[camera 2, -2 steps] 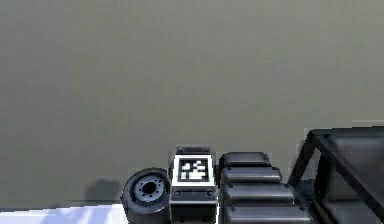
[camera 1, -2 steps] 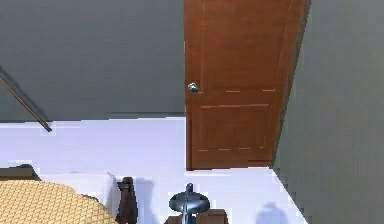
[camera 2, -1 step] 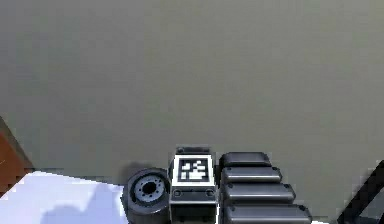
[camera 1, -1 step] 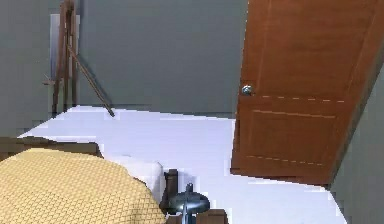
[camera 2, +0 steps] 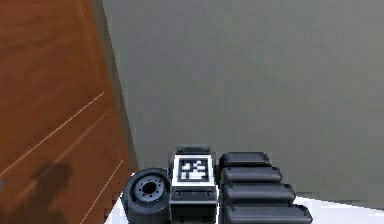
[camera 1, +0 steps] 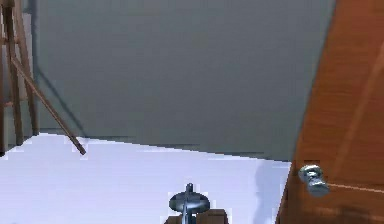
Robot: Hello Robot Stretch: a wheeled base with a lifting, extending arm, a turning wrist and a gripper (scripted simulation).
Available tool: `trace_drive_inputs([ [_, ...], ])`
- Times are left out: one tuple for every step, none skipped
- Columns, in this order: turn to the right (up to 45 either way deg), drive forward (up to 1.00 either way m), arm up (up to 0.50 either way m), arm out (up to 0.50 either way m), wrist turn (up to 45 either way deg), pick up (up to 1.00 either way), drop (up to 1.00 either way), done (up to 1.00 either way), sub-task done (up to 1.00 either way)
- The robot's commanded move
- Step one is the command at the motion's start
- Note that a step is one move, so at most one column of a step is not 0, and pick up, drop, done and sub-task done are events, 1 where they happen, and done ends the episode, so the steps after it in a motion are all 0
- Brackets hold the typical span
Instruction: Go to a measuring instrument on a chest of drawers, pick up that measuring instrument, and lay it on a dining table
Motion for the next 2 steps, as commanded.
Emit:
trace_drive_inputs([
  [-3.0,0.0,0.0,0.0,0.0,0.0,0.0,0.0,0.0],
  [0.0,0.6,0.0,0.0,0.0,0.0,0.0,0.0,0.0],
])
